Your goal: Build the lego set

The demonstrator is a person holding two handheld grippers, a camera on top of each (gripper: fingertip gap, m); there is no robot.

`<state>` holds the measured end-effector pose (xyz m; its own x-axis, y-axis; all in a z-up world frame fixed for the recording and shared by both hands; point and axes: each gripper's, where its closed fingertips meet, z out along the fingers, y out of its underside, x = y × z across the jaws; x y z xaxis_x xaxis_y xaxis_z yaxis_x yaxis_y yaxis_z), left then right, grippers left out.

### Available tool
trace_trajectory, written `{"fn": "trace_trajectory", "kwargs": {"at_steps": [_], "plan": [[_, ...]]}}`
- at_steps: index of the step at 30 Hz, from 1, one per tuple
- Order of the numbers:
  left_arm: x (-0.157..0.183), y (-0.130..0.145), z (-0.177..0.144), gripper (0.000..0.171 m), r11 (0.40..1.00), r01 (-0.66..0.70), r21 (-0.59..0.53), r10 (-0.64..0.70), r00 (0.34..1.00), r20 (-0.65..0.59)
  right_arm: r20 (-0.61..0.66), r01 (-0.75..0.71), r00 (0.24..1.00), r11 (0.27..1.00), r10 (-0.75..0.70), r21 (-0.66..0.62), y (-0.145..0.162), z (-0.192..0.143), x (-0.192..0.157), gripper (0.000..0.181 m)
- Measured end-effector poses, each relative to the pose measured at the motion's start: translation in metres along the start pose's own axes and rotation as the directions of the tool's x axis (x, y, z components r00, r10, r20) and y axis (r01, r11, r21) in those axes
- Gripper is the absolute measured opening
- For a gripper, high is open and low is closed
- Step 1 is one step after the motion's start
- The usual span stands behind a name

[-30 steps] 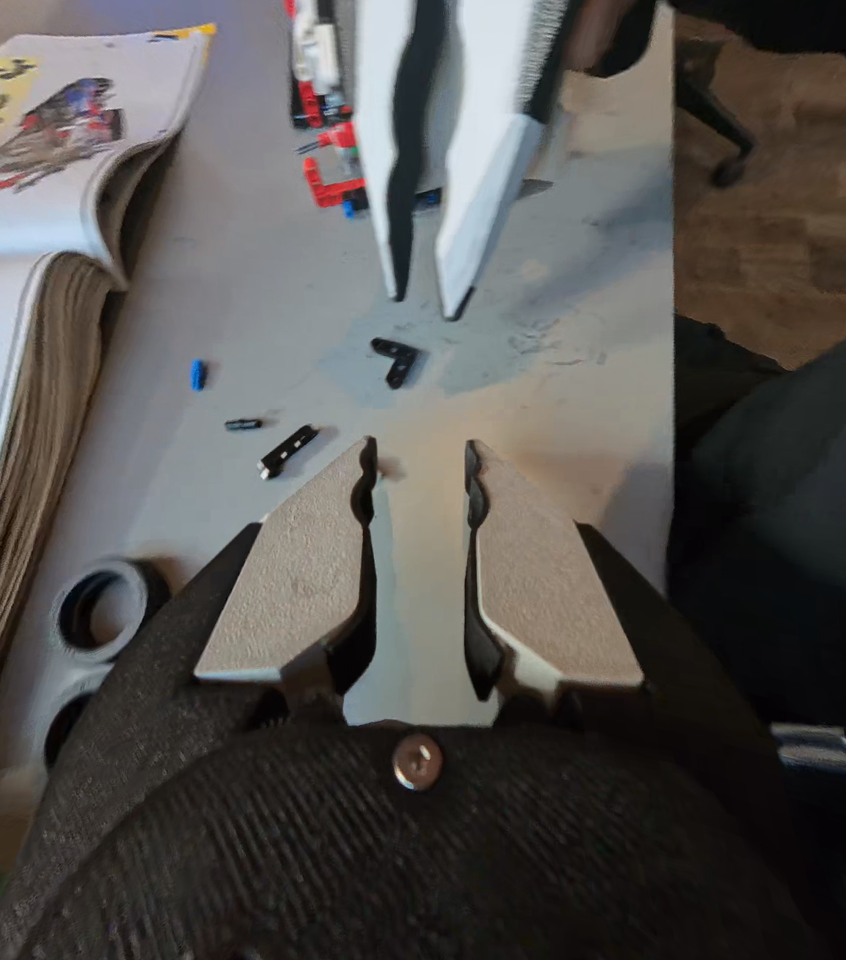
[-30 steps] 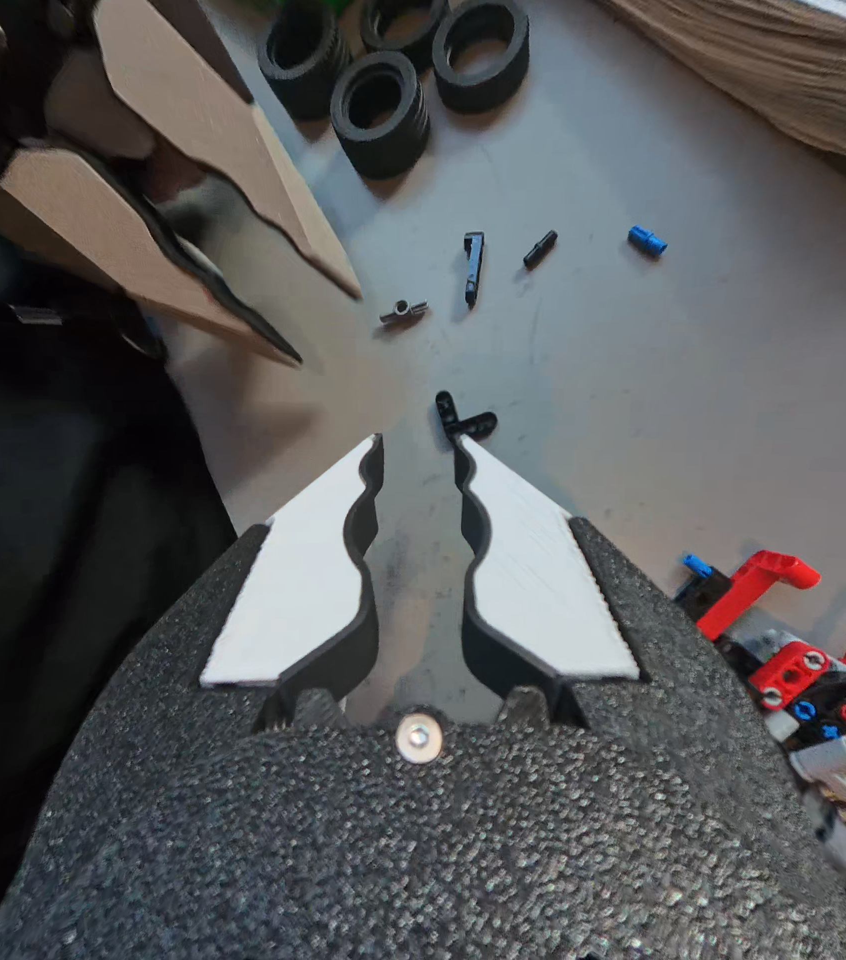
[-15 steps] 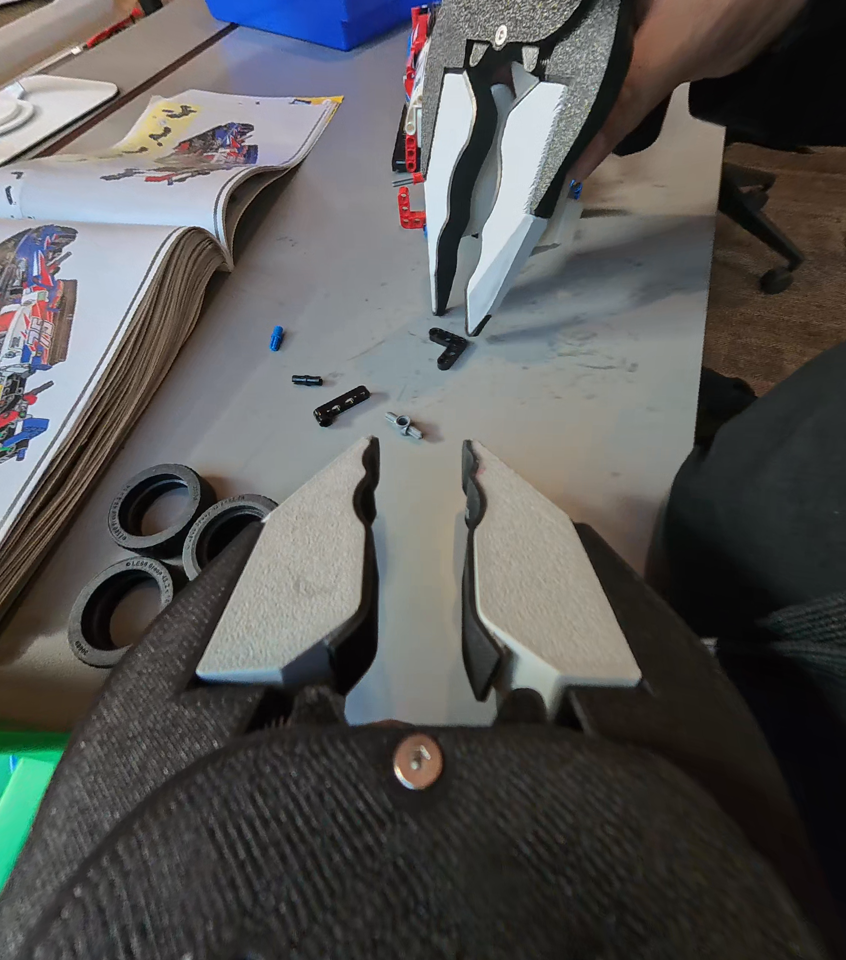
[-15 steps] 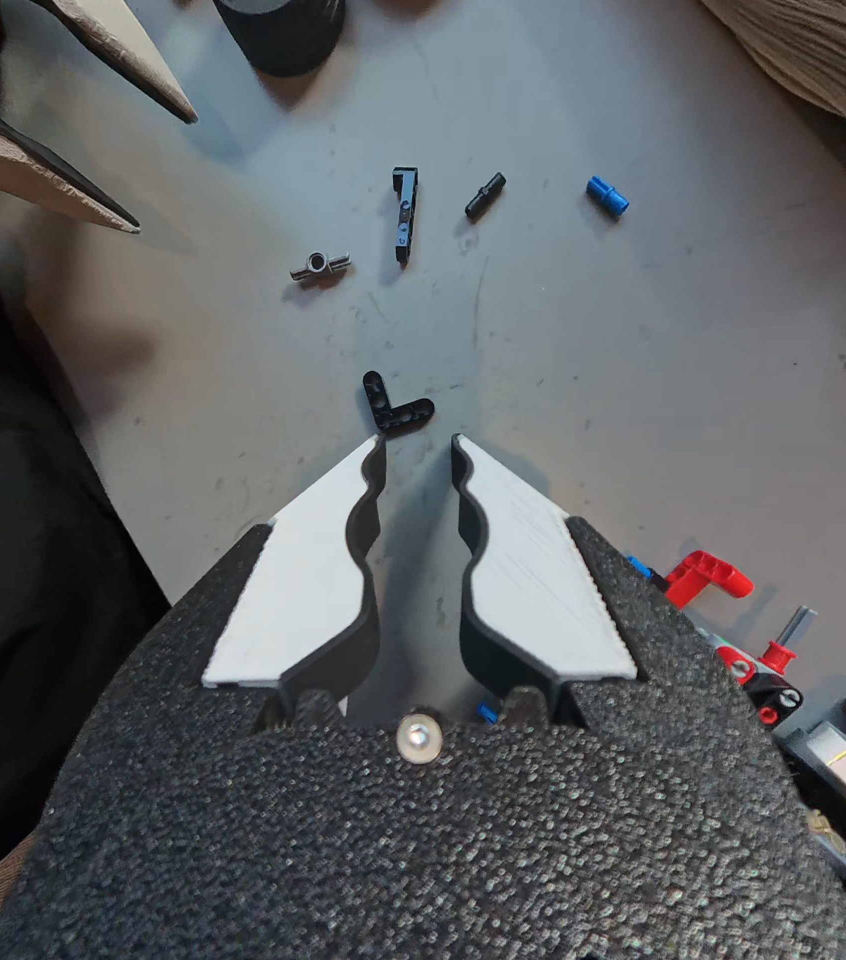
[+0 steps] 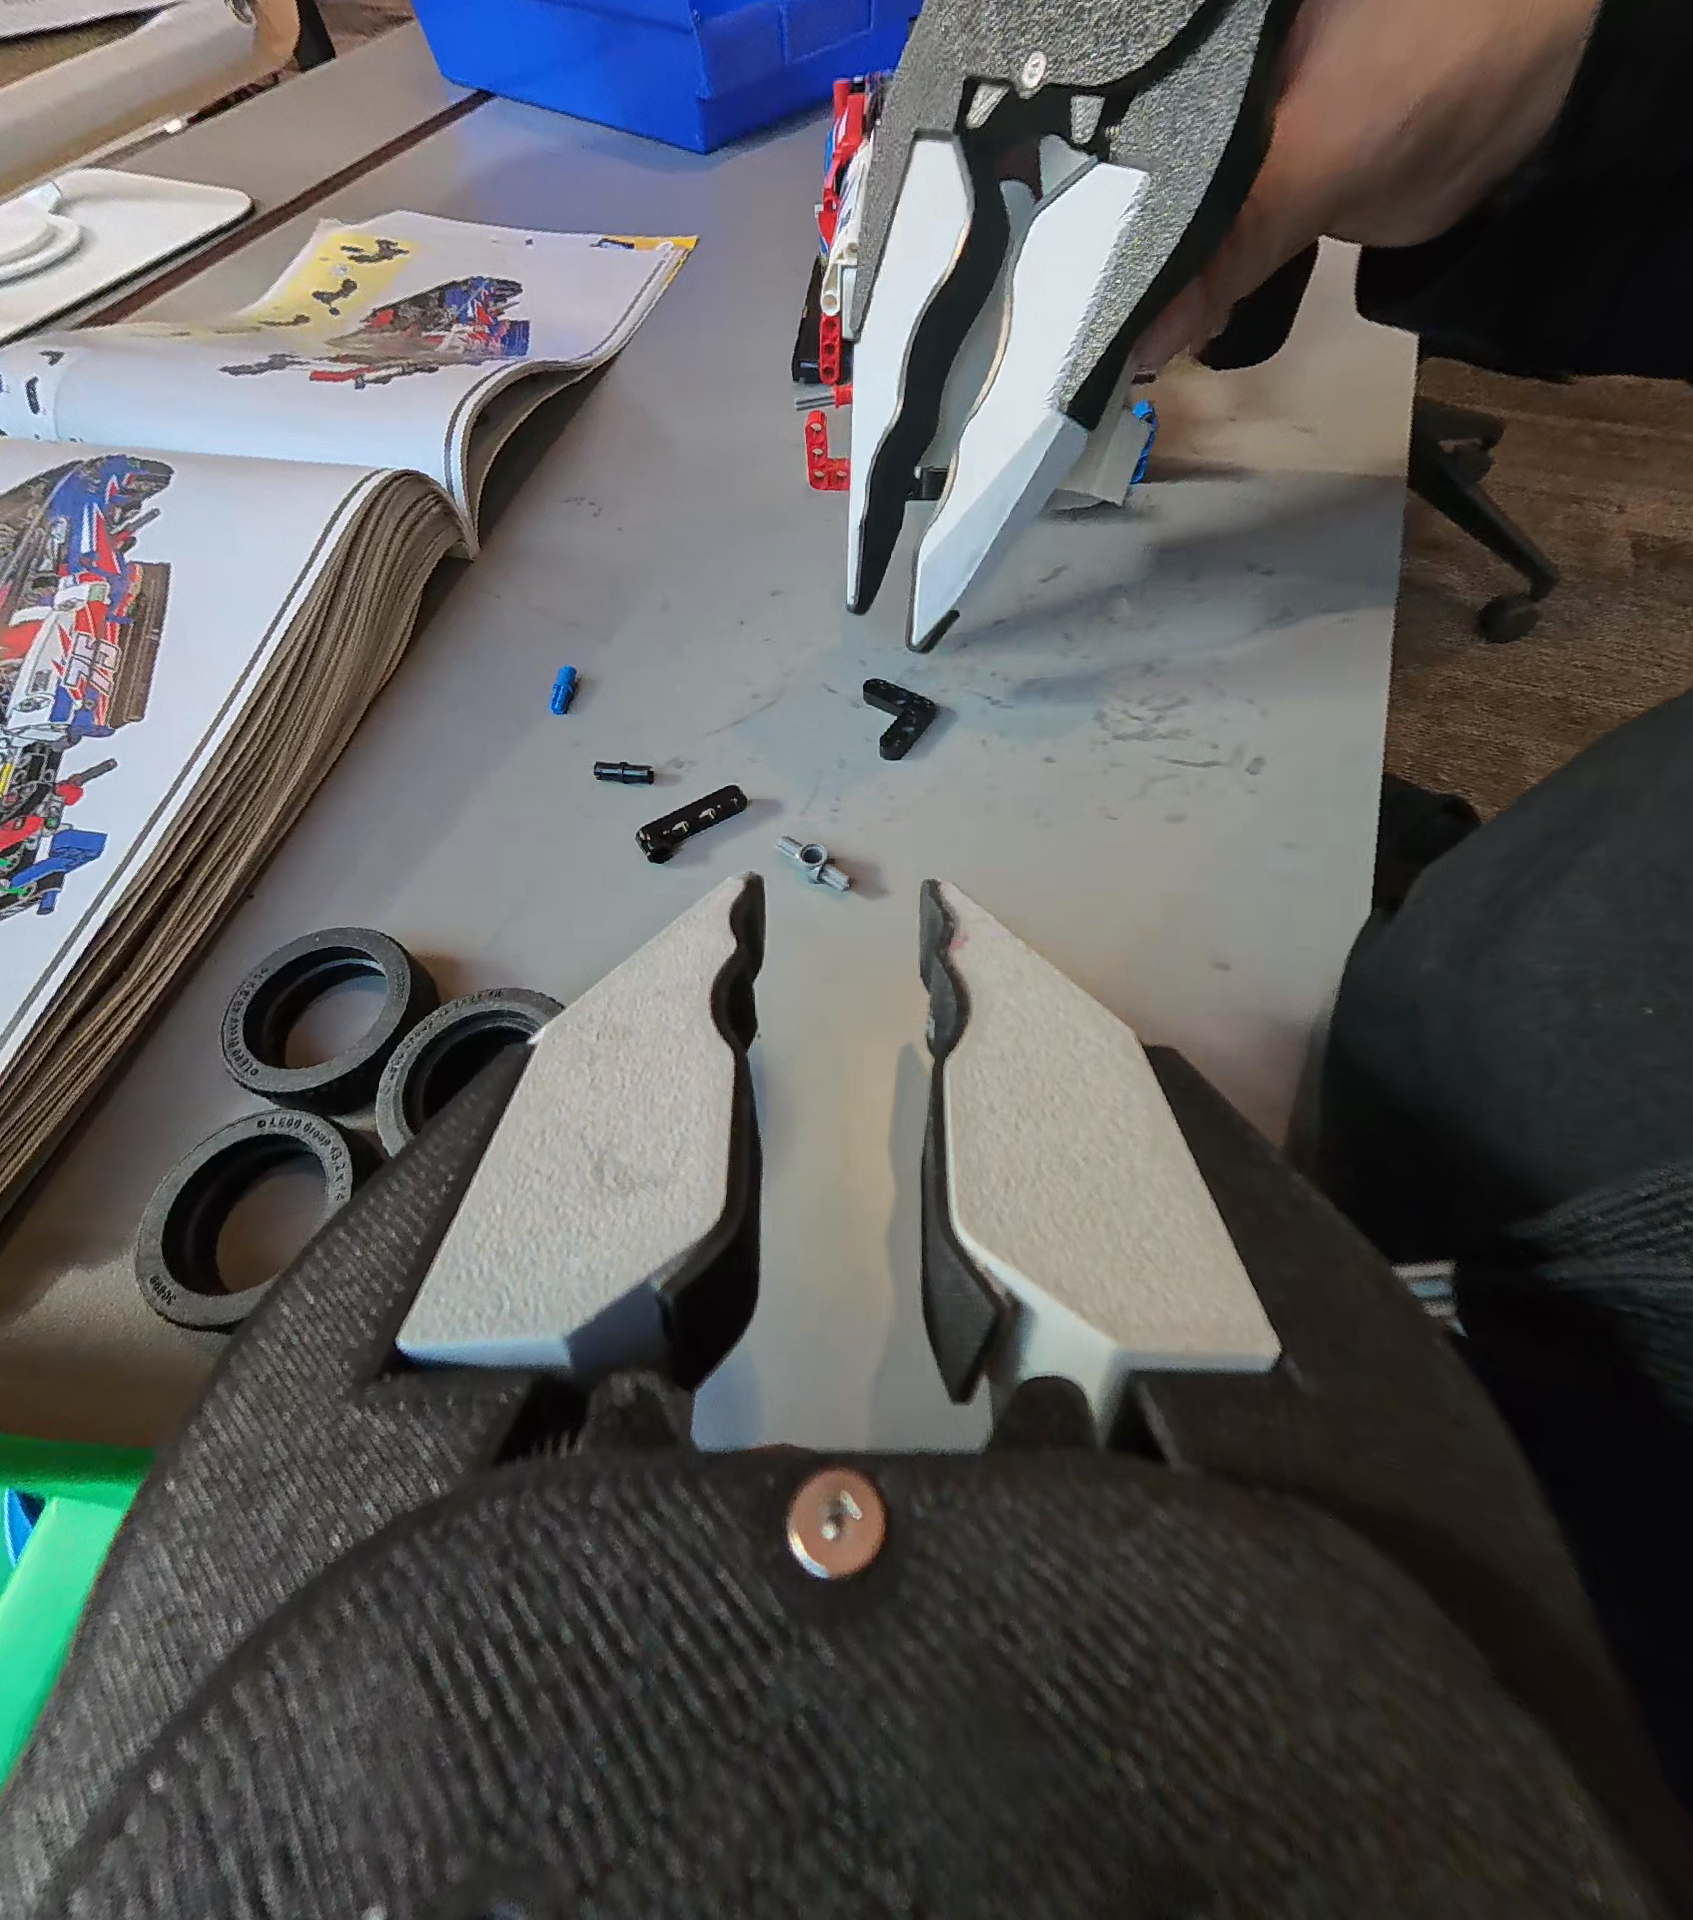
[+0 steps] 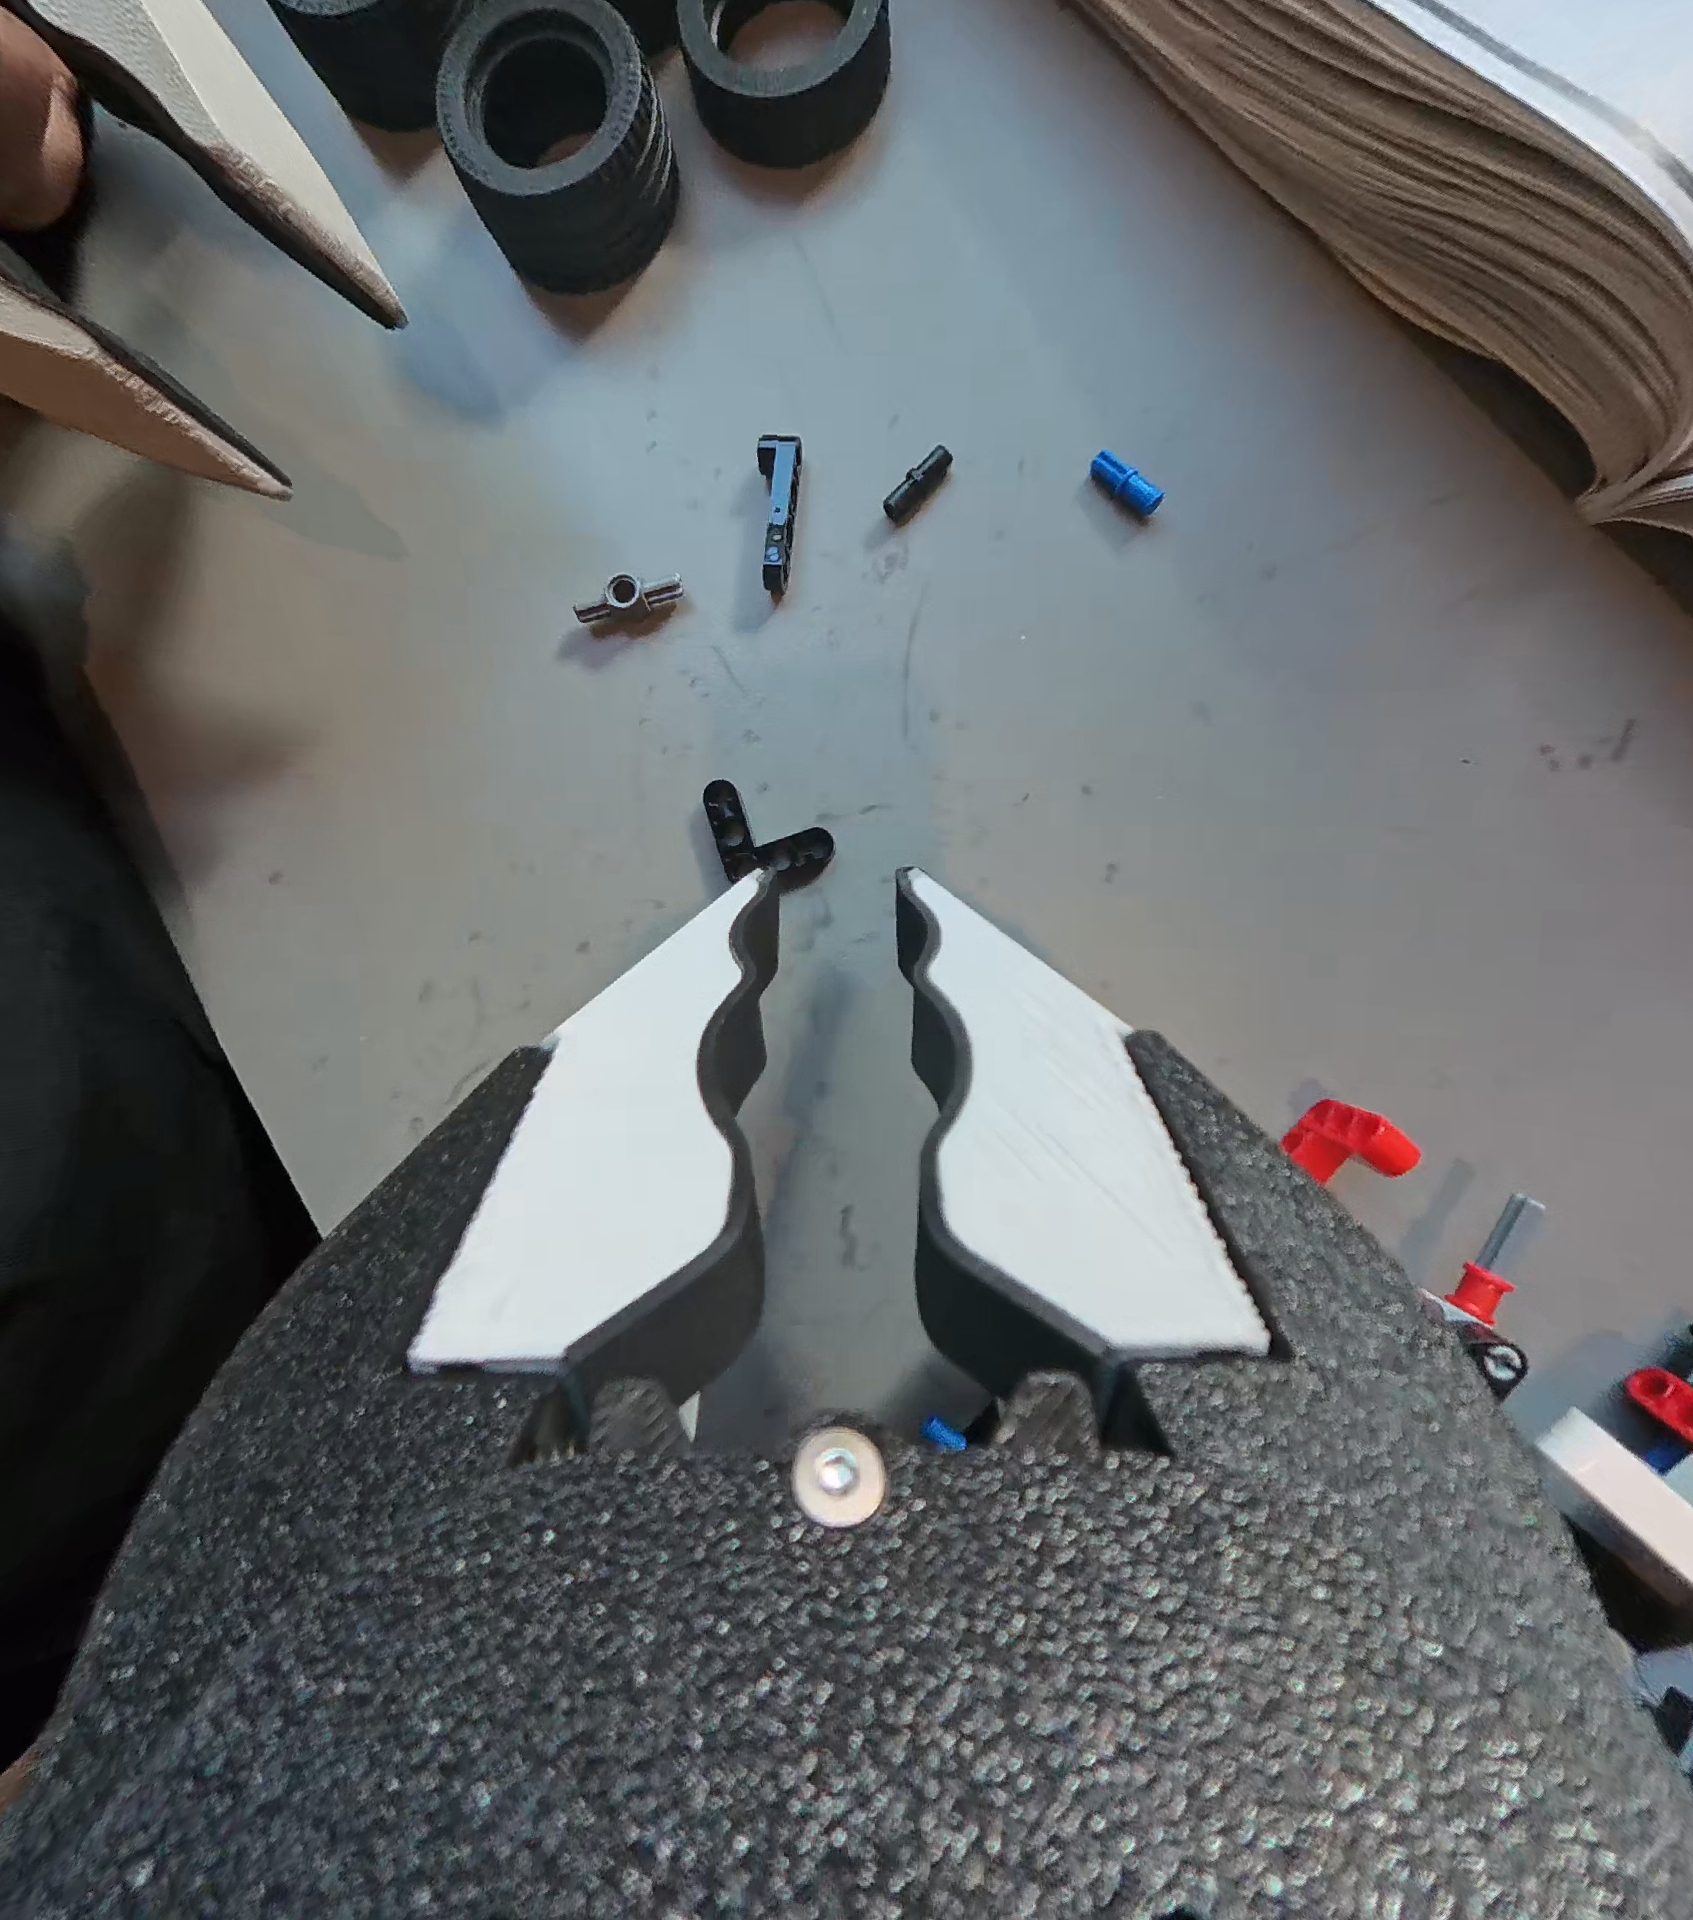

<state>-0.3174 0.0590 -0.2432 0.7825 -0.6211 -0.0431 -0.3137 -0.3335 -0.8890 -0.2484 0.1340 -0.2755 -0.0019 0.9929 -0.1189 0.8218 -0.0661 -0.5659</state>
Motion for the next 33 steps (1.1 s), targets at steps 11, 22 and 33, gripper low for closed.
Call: {"fn": "trace_trajectory", "kwargs": {"at_steps": [11, 22, 33], "plan": [[-0.007, 0.004, 0.002, 0.027, 0.999, 0.028, -0.03, -0.028, 0.999, 0.028, -0.008, 0.013, 1.0, 1.0, -0.013, -0.002, 0.009, -0.004, -0.002, 0.021], [-0.001, 0.016, 0.035, 0.034, 0.977, 0.071, -0.203, -0.072, 0.997, 0.0, 0.019, 0.059, 0.998, 0.998, -0.059, 0.014, 0.004, 0.007, -0.011, 0.022], [-0.009, 0.027, 0.046, 0.022, 0.953, 0.097, -0.286, -0.098, 0.995, 0.012, 0.016, 0.094, 0.995, 0.995, -0.095, 0.025, 0.003, 0.012, -0.012, 0.023]]}}
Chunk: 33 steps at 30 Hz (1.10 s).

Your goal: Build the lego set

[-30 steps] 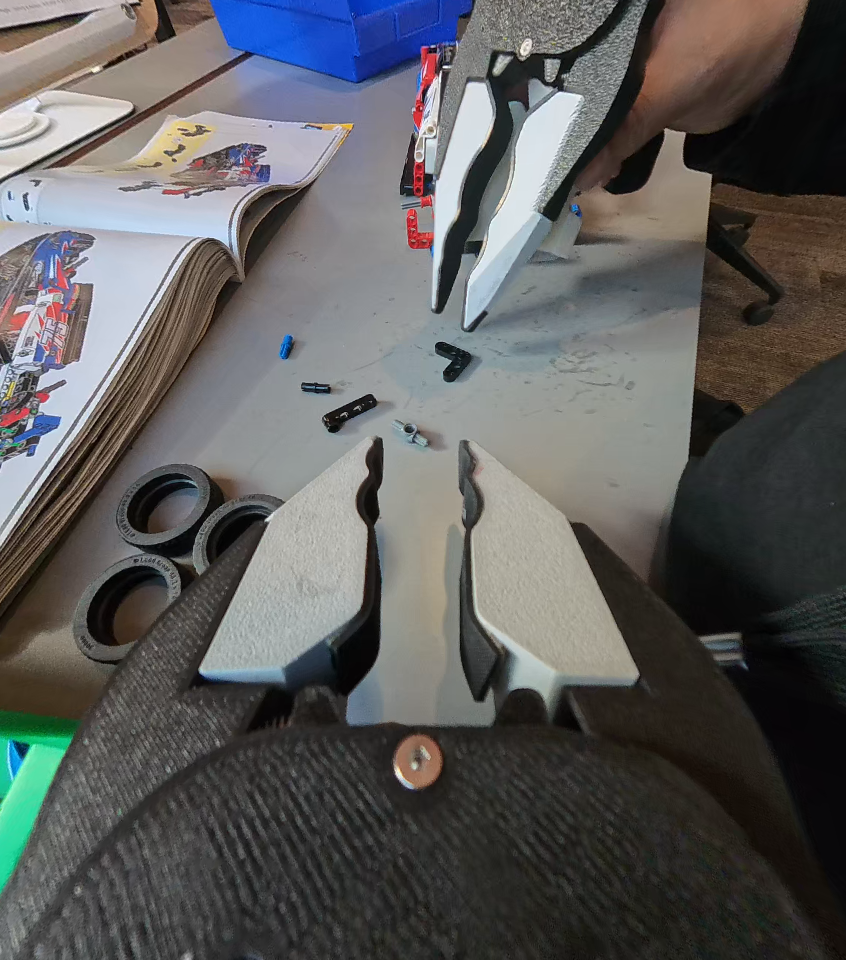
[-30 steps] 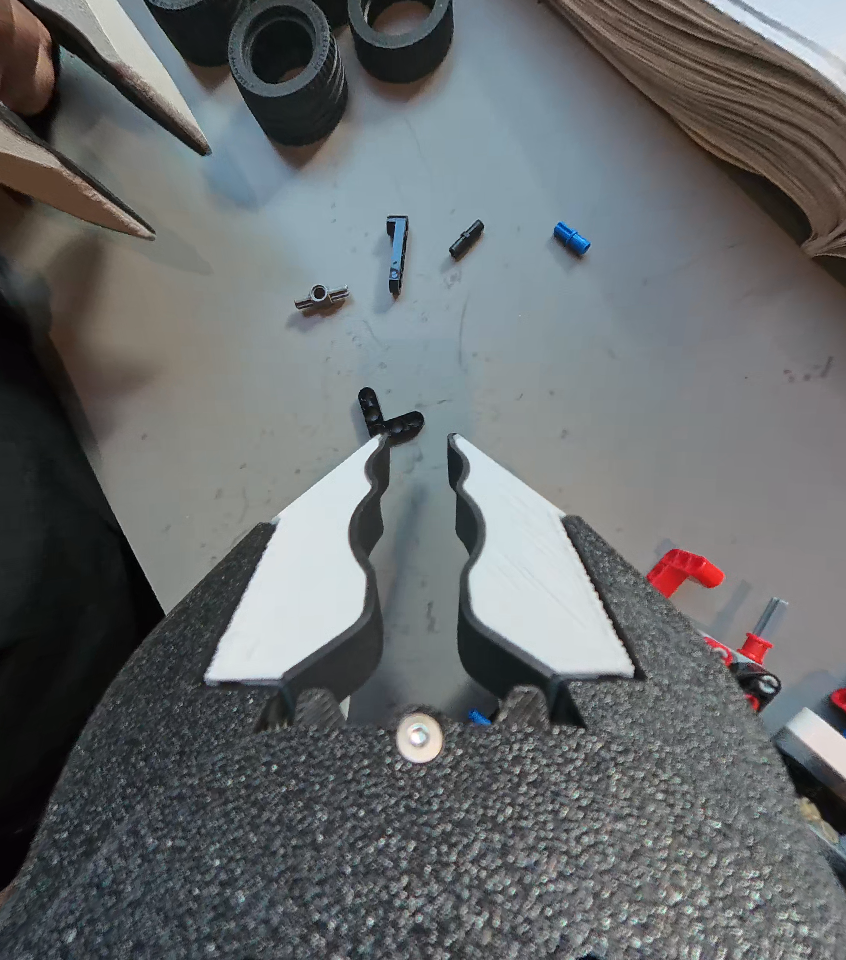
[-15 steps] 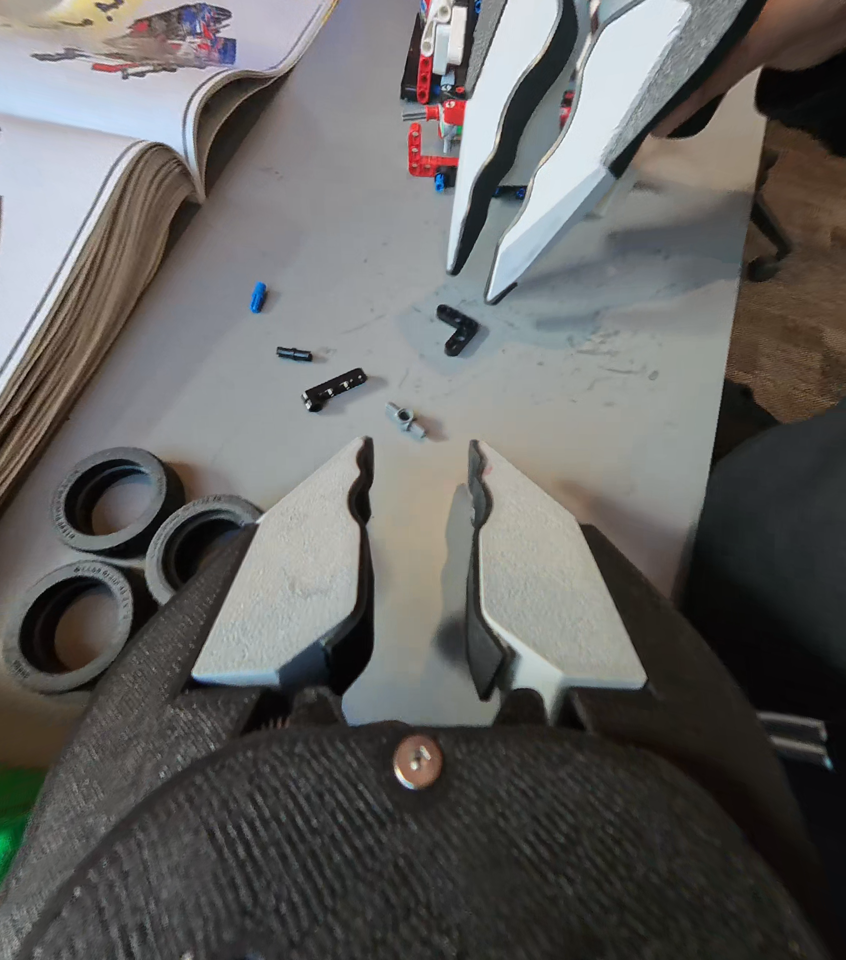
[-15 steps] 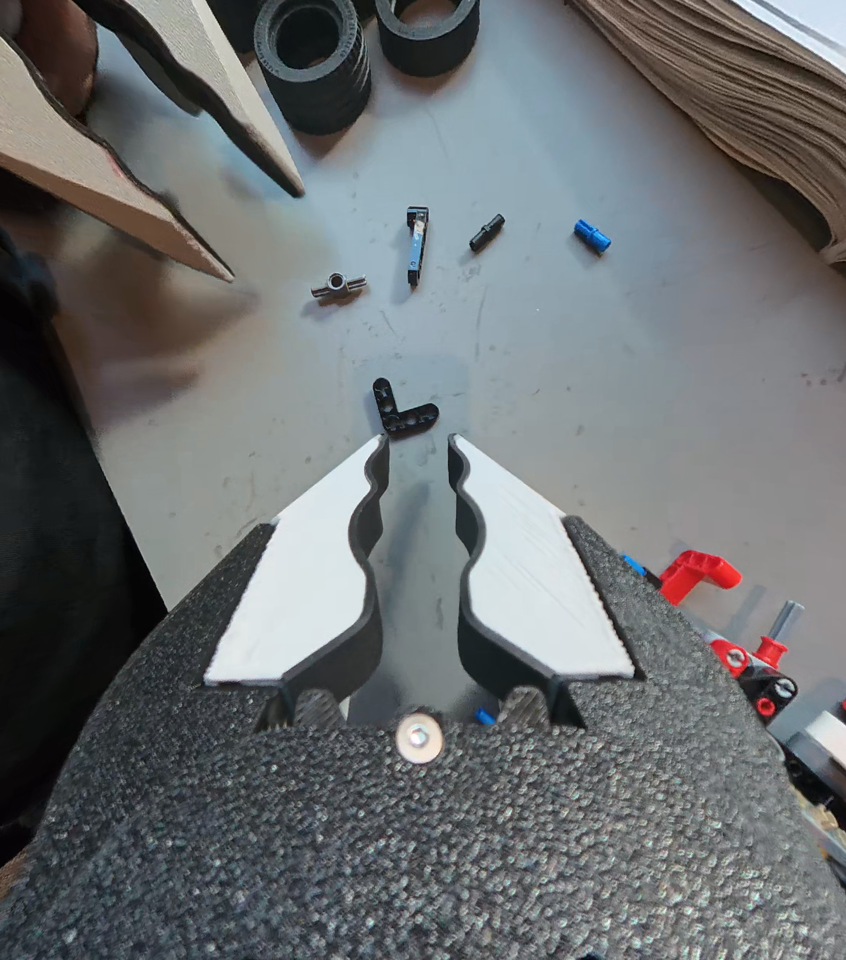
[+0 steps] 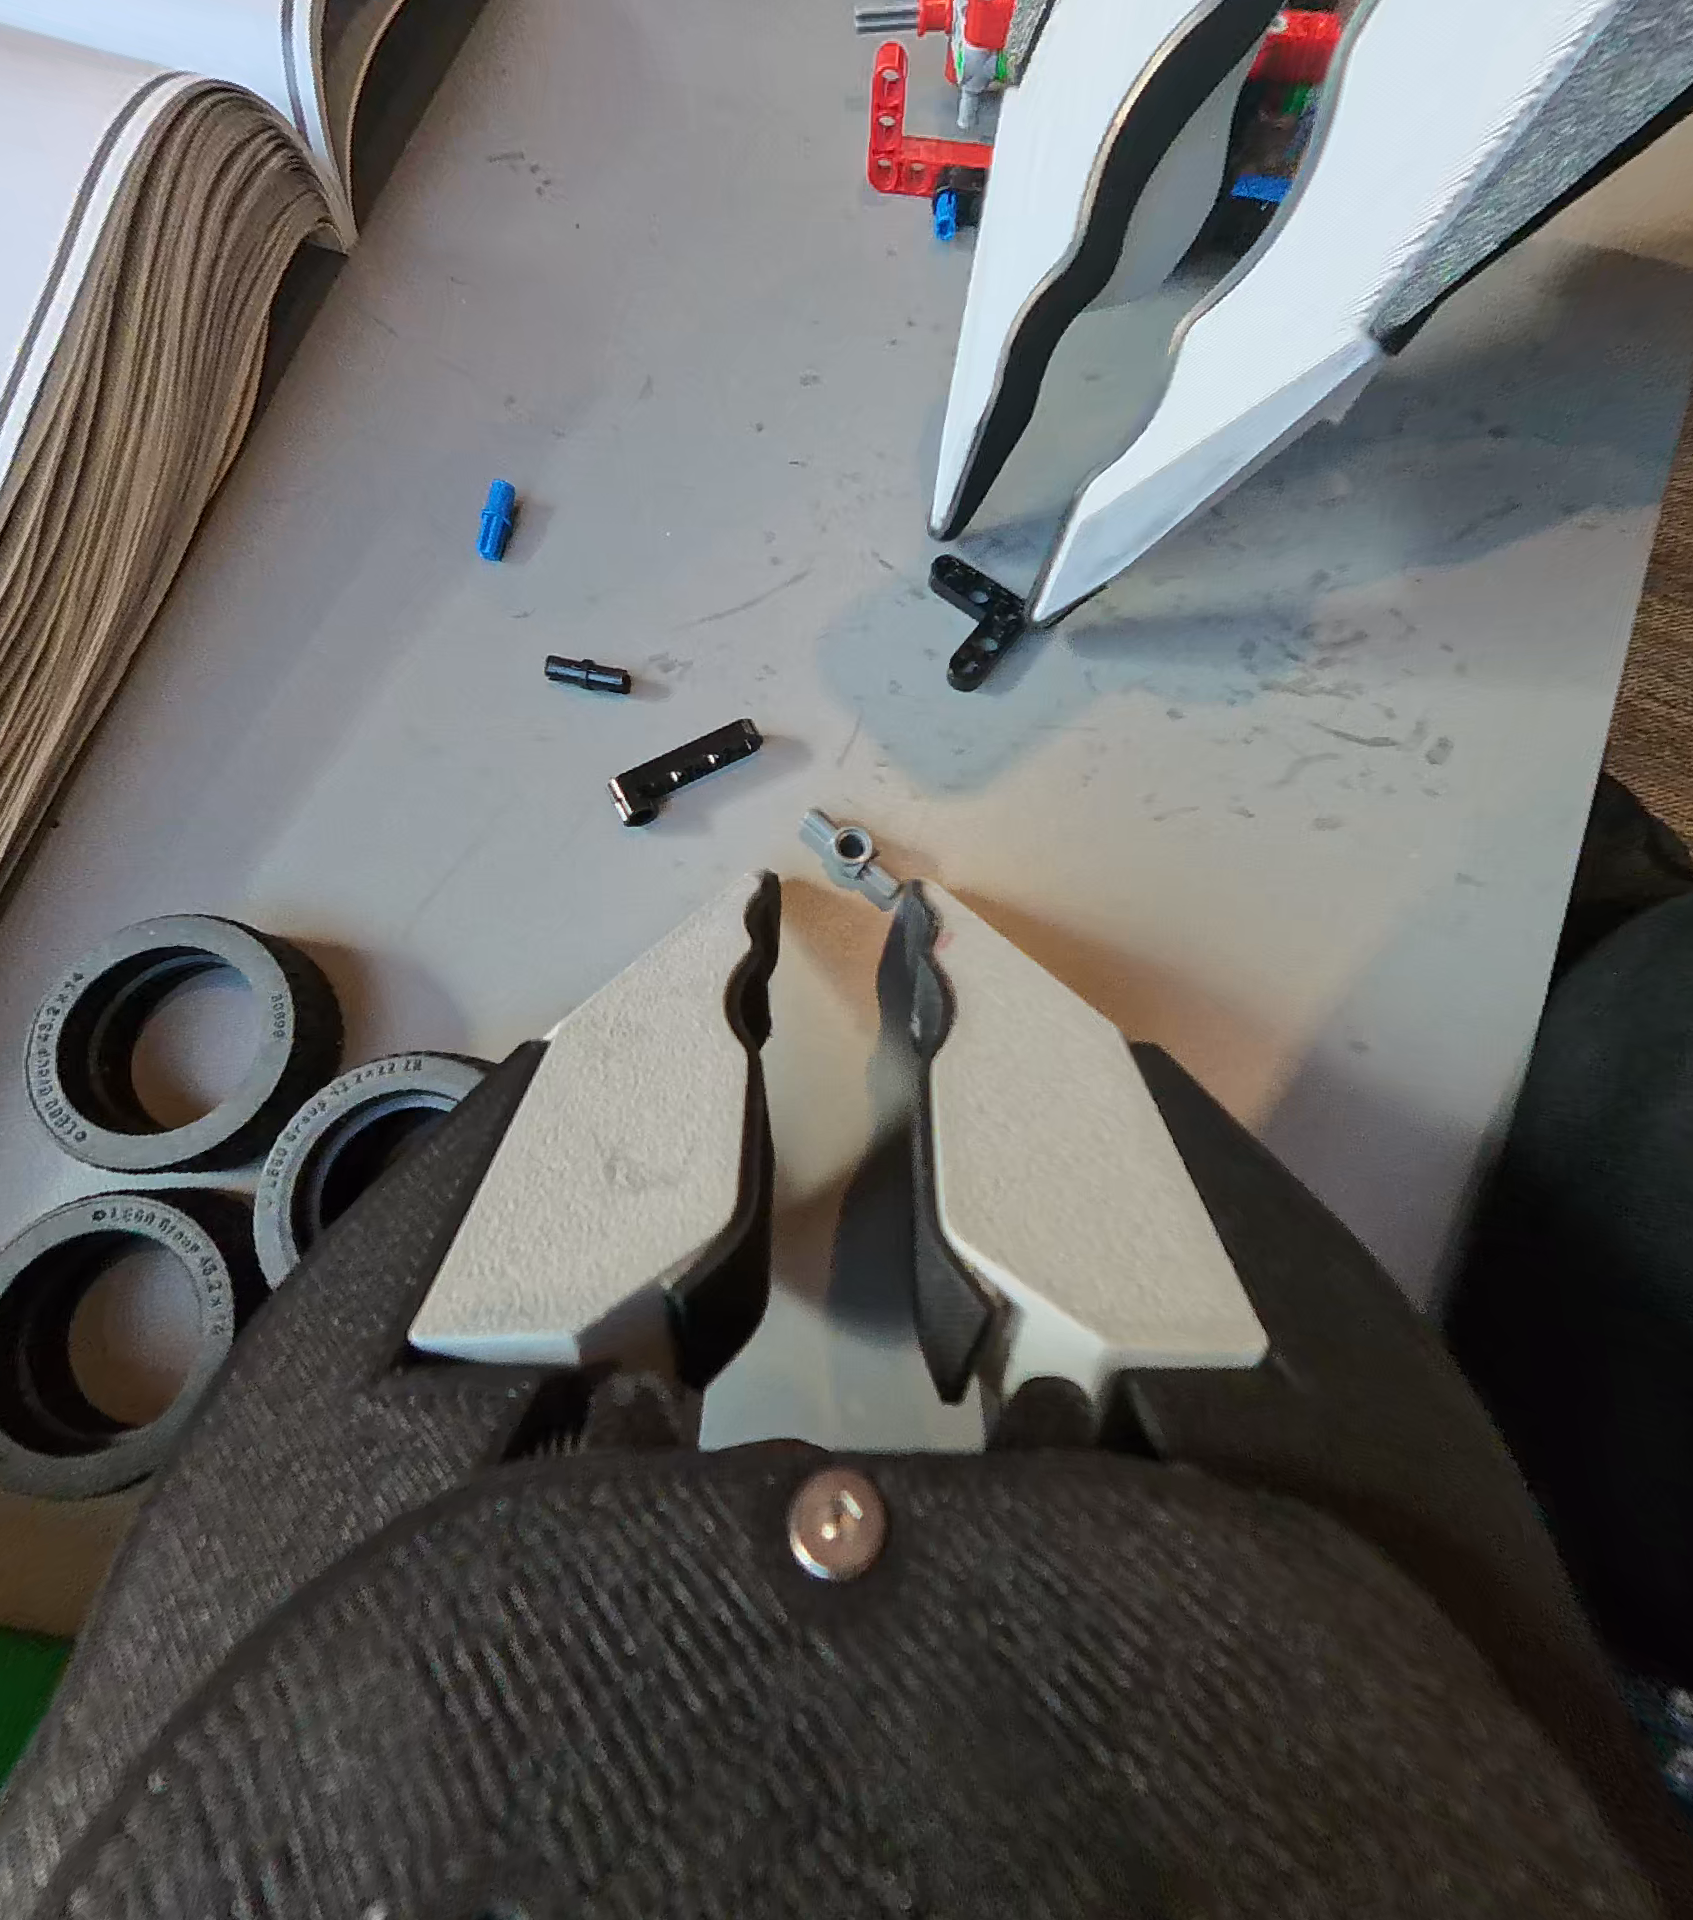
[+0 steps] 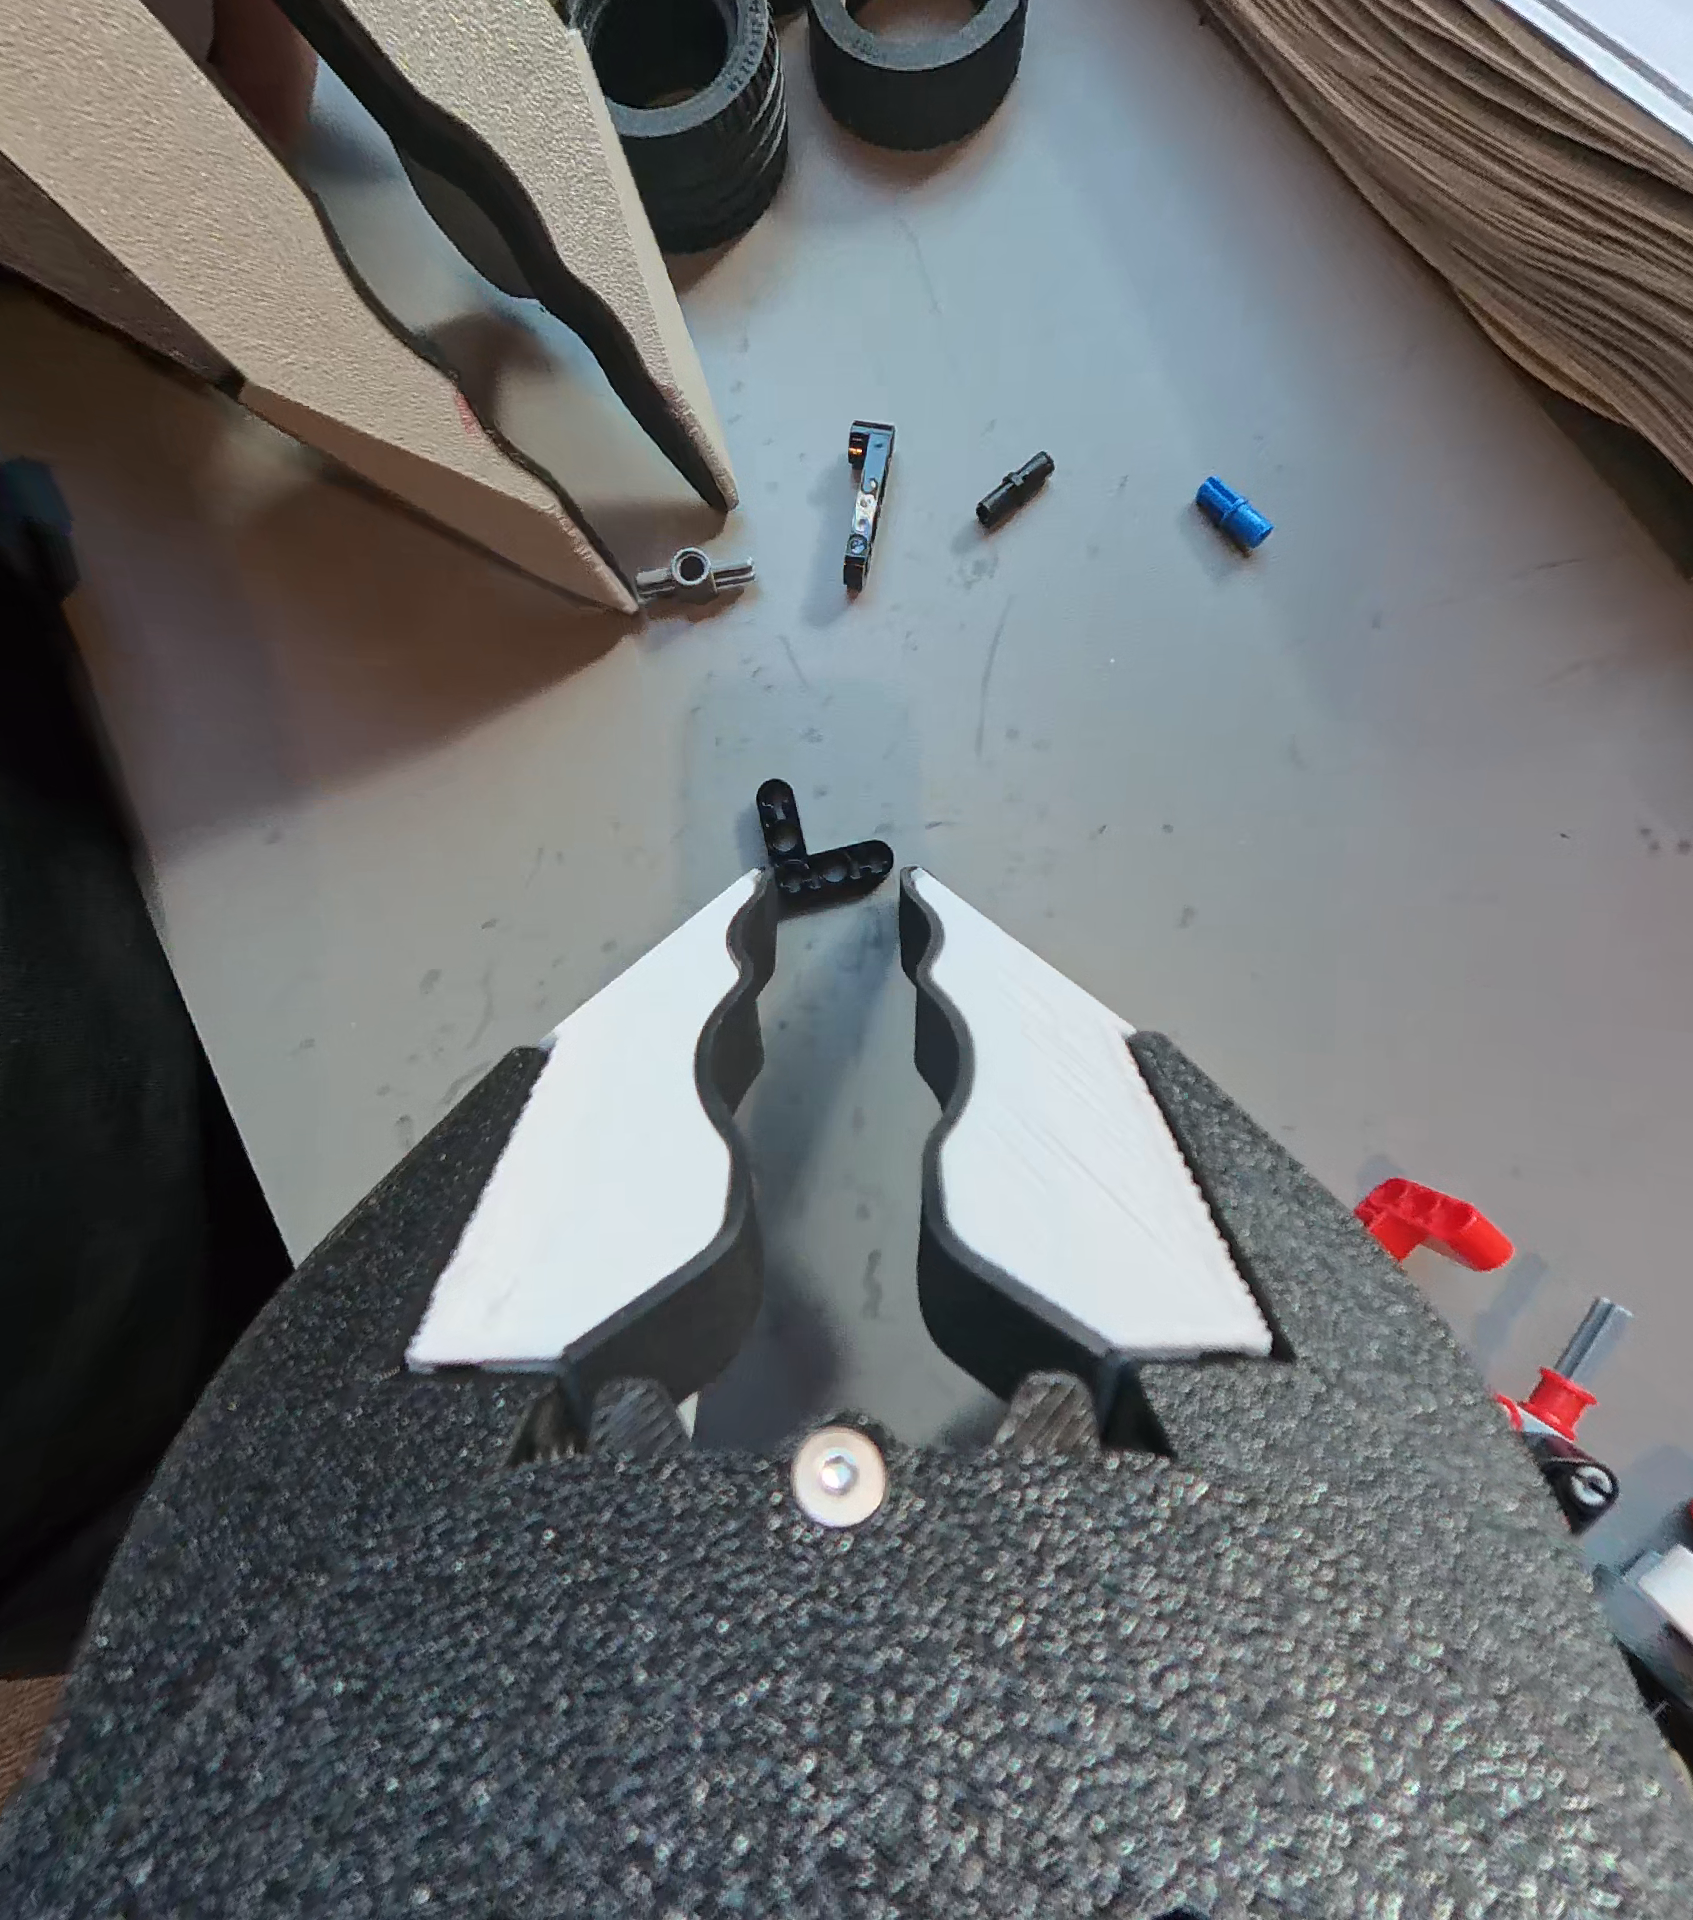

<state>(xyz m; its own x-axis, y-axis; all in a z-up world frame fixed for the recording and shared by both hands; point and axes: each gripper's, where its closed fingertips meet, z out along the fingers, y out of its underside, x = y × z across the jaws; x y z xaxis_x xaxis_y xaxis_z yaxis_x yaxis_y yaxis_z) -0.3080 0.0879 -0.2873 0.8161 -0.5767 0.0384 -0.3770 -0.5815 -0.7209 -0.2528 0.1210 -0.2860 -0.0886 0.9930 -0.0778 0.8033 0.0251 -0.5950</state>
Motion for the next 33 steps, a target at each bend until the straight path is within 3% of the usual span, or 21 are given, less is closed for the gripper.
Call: {"fn": "trace_trajectory", "kwargs": {"at_steps": [6, 13, 26, 30, 33], "plan": [[-0.001, 0.001, 0.0, 0.002, 1.0, -0.018, -0.004, 0.018, 1.0, -0.006, -0.007, -0.01, 1.0, 1.0, 0.01, 0.011, 0.0, -0.003, 0.004, 0.023], [-0.001, 0.003, -0.002, 0.0, 1.0, -0.028, -0.005, 0.027, 0.999, -0.039, -0.018, -0.021, 1.0, 1.0, 0.021, 0.016, 0.003, -0.005, 0.006, 0.023], [0.001, -0.006, 0.002, 0.032, 0.996, 0.094, -0.002, -0.094, 0.991, -0.1, -0.028, 0.018, 0.999, 0.999, -0.017, 0.037, 0.001, -0.01, 0.002, 0.023], [0.001, -0.01, 0.007, 0.032, 0.996, 0.085, -0.026, -0.087, 0.992, -0.09, -0.028, 0.043, 0.999, 0.998, -0.041, 0.048, -0.001, -0.01, 0.001, 0.024], [-0.004, -0.012, 0.011, 0.023, 0.997, 0.059, -0.046, -0.061, 0.997, -0.052, -0.026, 0.086, 0.996, 0.995, -0.085, 0.042, -0.004, -0.005, -0.003, 0.025]]}}
